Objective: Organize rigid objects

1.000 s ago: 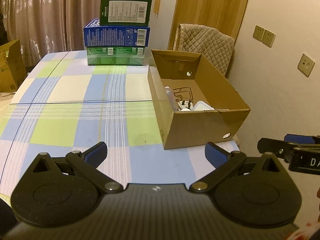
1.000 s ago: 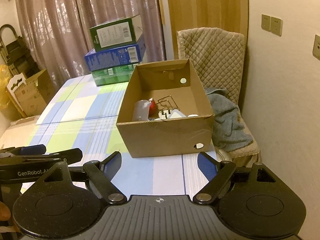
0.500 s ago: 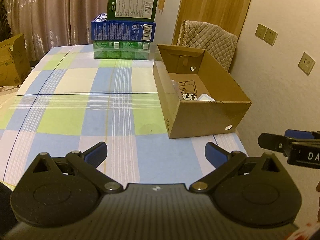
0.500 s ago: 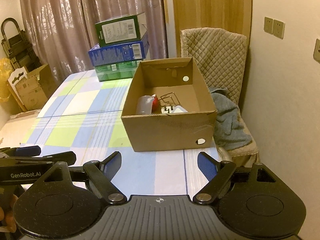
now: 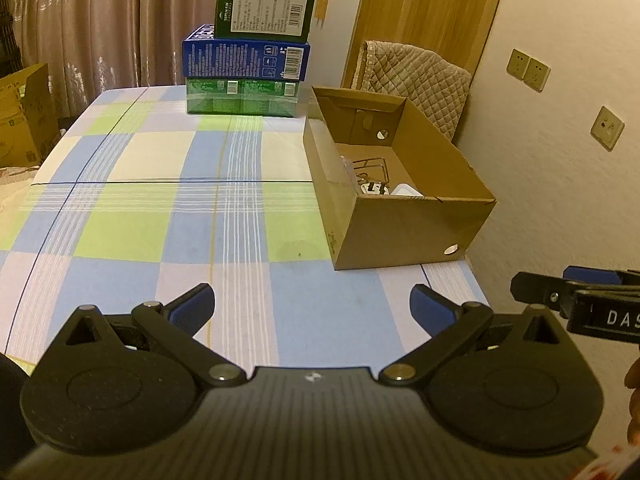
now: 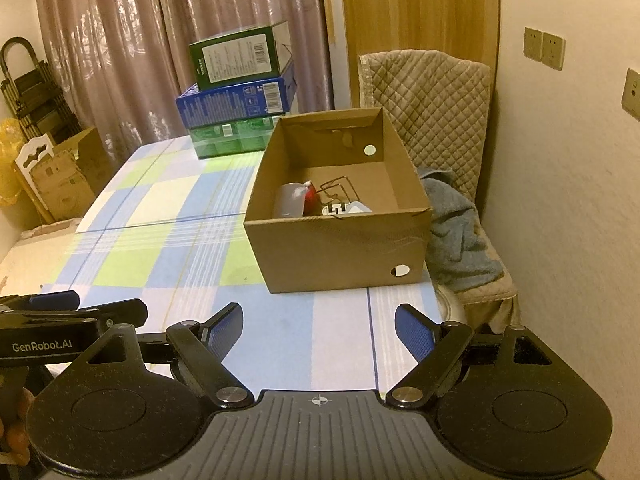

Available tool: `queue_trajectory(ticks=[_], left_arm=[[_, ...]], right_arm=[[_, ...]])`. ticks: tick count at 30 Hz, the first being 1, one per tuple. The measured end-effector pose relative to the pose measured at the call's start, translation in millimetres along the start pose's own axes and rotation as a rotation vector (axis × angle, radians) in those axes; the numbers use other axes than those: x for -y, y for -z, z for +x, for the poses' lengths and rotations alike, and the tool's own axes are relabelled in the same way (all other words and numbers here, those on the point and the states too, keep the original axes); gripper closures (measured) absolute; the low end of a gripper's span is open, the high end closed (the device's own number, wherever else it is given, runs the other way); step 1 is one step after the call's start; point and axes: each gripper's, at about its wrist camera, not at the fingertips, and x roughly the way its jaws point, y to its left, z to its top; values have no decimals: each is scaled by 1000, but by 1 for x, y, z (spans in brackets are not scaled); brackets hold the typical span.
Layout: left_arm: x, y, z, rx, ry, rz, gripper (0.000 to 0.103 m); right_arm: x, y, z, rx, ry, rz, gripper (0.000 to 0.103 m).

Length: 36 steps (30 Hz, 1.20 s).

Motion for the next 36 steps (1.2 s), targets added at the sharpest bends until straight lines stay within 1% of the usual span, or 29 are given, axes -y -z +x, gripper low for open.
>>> queue_trajectory(ticks=[10,36], left_arm=[[2,0,-2,4,16,0,1],[2,1,-1,2,18,-2,1]], right_arm=[[-1,1,-1,2,-2,-2,23],[3,2,-2,-2,3,7,23]])
